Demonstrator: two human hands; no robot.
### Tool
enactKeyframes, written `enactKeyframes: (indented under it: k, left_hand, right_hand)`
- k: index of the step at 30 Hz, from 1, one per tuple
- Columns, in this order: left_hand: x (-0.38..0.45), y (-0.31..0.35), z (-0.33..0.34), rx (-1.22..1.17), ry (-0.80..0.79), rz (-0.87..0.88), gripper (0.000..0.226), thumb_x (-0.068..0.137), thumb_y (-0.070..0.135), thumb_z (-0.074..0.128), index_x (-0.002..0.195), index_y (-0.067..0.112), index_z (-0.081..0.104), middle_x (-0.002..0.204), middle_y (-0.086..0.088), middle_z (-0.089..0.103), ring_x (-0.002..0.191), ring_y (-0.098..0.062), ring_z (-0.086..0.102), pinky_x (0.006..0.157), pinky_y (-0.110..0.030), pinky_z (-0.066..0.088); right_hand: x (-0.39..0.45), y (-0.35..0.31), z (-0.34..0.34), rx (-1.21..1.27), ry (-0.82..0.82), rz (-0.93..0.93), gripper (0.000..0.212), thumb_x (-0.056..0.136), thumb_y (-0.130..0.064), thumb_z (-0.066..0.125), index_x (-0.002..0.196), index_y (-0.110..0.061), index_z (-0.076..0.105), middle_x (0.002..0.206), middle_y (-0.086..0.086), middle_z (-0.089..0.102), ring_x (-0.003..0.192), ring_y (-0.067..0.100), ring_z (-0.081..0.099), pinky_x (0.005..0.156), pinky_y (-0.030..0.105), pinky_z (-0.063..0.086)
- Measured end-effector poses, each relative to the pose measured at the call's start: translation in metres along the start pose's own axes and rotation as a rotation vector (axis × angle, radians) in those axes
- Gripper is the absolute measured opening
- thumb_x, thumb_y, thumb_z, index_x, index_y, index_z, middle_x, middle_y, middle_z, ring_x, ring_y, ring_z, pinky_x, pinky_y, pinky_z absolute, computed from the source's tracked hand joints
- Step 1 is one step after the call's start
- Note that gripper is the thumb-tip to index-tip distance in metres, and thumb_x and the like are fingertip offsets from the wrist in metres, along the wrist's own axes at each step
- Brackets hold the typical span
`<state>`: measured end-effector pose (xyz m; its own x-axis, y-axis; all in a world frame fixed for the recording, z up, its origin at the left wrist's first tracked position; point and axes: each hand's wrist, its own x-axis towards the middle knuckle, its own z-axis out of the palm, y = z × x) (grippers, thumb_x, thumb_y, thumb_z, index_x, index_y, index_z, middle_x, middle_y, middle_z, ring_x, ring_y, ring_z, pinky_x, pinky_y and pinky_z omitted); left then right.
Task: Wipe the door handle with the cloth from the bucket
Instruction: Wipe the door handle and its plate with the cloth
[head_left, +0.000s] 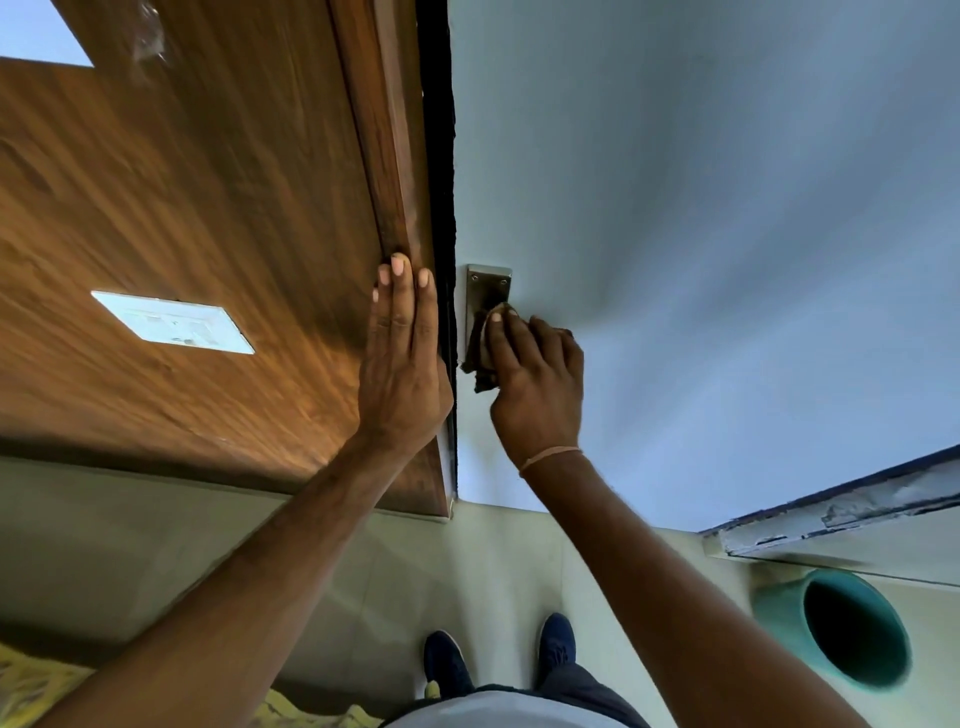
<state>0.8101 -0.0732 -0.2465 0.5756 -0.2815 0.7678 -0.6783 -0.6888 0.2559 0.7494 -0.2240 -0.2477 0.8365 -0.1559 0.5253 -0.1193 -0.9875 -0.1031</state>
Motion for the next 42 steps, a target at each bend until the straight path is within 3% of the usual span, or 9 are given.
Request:
enactKeyframes:
  k: [5,10,14,18,21,25,29,37,42]
  left_hand:
    - [0.000,-0.005,-0.002,0.003,-0.005,0.033,0.086,0.097,-0.015,0.058,0.170,-0.003,0.014,0.173,-0.034,0.027,0.164,-0.048,0.026,0.134,-0.058,0.034]
    - [0.000,-0.005,-0.004,0.006,0.009,0.049,0.078,0.101,-0.013,0.052,0.169,-0.004,0.015,0.172,-0.033,0.029,0.163,-0.048,0.026,0.134,-0.057,0.034]
    - [0.000,-0.007,-0.005,0.012,-0.007,0.056,0.077,0.102,-0.012,0.051,0.169,-0.004,0.013,0.174,-0.032,0.027,0.164,-0.047,0.026,0.137,-0.053,0.030]
    - [0.000,-0.008,-0.008,0.019,-0.038,0.056,0.077,0.101,-0.011,0.051,0.169,-0.004,0.015,0.173,-0.033,0.028,0.163,-0.047,0.026,0.136,-0.053,0.029]
    - [0.000,-0.009,-0.008,0.017,-0.037,0.058,0.075,0.103,-0.011,0.049,0.169,-0.004,0.015,0.174,-0.032,0.026,0.164,-0.047,0.025,0.137,-0.053,0.029]
    - [-0.001,-0.009,-0.007,0.030,-0.034,0.059,0.073,0.104,-0.011,0.049,0.169,-0.004,0.016,0.175,-0.031,0.025,0.165,-0.046,0.024,0.138,-0.052,0.028]
    - [0.000,-0.007,-0.008,0.017,-0.030,0.052,0.071,0.103,-0.012,0.047,0.168,-0.005,0.019,0.174,-0.032,0.028,0.164,-0.048,0.027,0.137,-0.052,0.029]
    - [-0.001,-0.004,-0.005,0.043,-0.016,0.046,0.072,0.102,-0.012,0.049,0.168,-0.004,0.021,0.173,-0.033,0.028,0.164,-0.047,0.027,0.136,-0.055,0.032]
    - [0.000,-0.002,-0.002,0.039,0.022,0.038,0.077,0.100,-0.015,0.055,0.168,-0.004,0.022,0.171,-0.034,0.030,0.162,-0.048,0.028,0.130,-0.060,0.040]
  right_hand:
    - [-0.011,0.033,-0.009,0.000,0.006,0.023,0.060,0.086,-0.012,0.048,0.145,-0.011,0.063,0.141,0.012,0.068,0.123,0.042,0.060,0.104,0.050,0.045]
    - [0.003,-0.004,0.000,0.032,0.060,-0.040,0.056,0.086,-0.005,0.055,0.140,-0.010,0.067,0.137,0.015,0.068,0.119,0.042,0.061,0.100,0.051,0.046]
    - [0.001,0.014,-0.003,0.017,0.023,-0.088,0.058,0.087,-0.006,0.052,0.143,-0.013,0.065,0.137,0.014,0.067,0.120,0.042,0.060,0.101,0.052,0.046]
    - [-0.007,0.043,-0.008,-0.015,0.033,-0.014,0.055,0.083,-0.015,0.053,0.135,-0.012,0.070,0.129,0.011,0.070,0.112,0.042,0.062,0.096,0.049,0.046]
    - [0.002,0.018,-0.006,-0.017,0.053,-0.018,0.051,0.082,-0.015,0.052,0.128,-0.010,0.073,0.126,0.010,0.072,0.109,0.041,0.063,0.094,0.047,0.045]
    - [0.010,-0.007,-0.002,0.016,0.039,-0.088,0.047,0.089,-0.010,0.051,0.130,-0.011,0.073,0.126,0.011,0.072,0.114,0.041,0.062,0.098,0.049,0.045]
    - [-0.003,0.033,-0.001,0.004,0.020,-0.067,0.051,0.086,-0.015,0.062,0.137,-0.012,0.069,0.135,0.009,0.070,0.120,0.039,0.062,0.101,0.047,0.045]
    - [-0.005,0.006,0.007,0.033,0.090,-0.070,0.055,0.087,-0.003,0.060,0.141,-0.008,0.065,0.139,0.015,0.068,0.127,0.042,0.062,0.107,0.053,0.046]
    - [-0.022,0.043,0.000,-0.019,0.088,-0.019,0.060,0.086,-0.001,0.054,0.145,-0.011,0.064,0.143,0.010,0.067,0.132,0.038,0.061,0.113,0.052,0.042]
